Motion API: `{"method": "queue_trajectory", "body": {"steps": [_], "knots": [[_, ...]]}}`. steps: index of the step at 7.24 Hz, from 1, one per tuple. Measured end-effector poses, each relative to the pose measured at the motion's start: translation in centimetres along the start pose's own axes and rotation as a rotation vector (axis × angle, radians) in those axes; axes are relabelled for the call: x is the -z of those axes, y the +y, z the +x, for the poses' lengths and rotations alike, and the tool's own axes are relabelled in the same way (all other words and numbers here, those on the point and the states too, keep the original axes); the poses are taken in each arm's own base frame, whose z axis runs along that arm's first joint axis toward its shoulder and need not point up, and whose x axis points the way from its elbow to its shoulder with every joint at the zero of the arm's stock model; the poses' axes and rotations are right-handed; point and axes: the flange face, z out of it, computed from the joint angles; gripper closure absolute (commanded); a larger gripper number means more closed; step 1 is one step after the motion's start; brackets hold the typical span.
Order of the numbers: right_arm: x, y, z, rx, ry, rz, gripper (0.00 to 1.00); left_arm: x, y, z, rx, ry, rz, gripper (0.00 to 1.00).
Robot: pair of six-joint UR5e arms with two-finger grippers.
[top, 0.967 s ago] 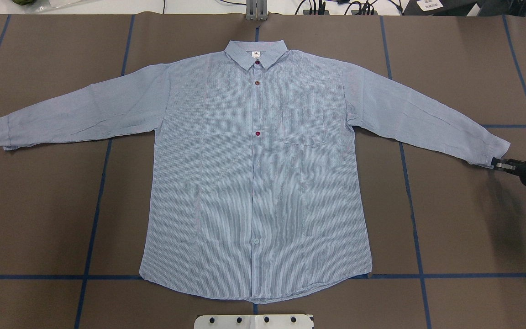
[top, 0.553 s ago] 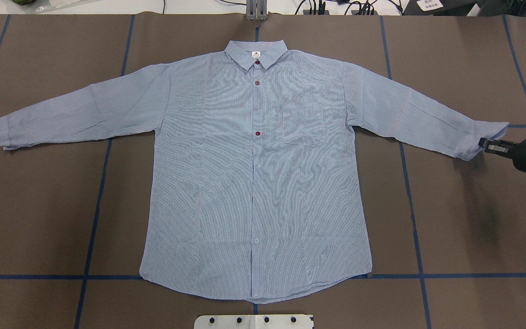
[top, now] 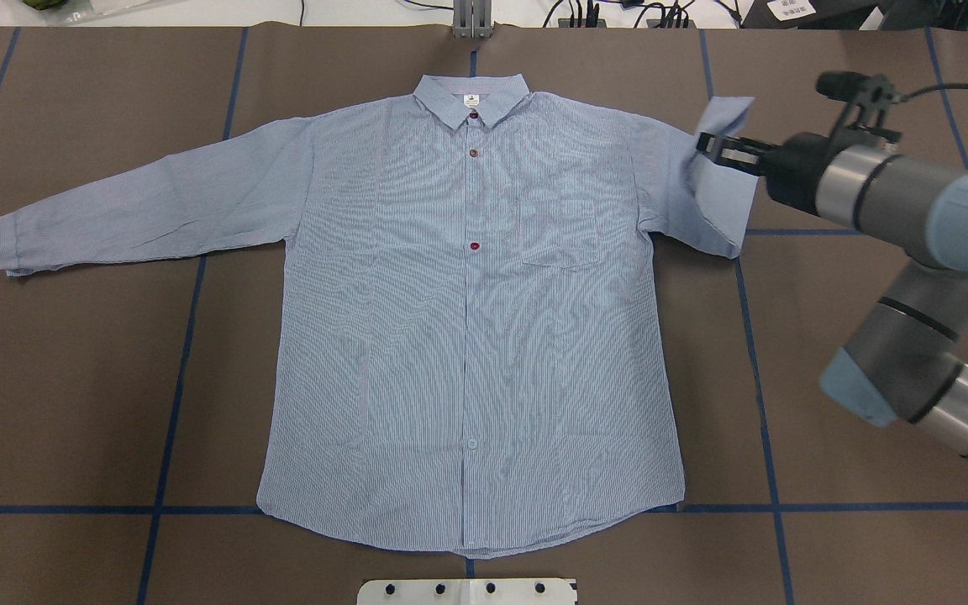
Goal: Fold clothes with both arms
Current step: 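Carry the cuff with the right gripper across the shirt body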
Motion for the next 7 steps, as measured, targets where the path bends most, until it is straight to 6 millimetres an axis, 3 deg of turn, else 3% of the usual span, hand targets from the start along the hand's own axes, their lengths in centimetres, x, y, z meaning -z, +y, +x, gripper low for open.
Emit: {"method": "queue_trajectory", "body": {"steps": [3, 5, 7], "knots": [[-11.0, 1.1, -15.0, -0.009, 0.056, 0.040, 1.00, 0.0, 0.1, 0.0, -0.001, 0.000, -0.001, 0.00], [-16.9, 5.8, -21.3, -0.006, 0.158, 0.042, 1.00, 0.0, 0.2, 0.0, 0.001, 0.000, -0.003, 0.00], [-19.8, 9.2, -25.6, 0.014, 0.198, 0.033, 1.00, -0.1, 0.5, -0.1, 0.006, 0.000, -0.006, 0.00]]}}
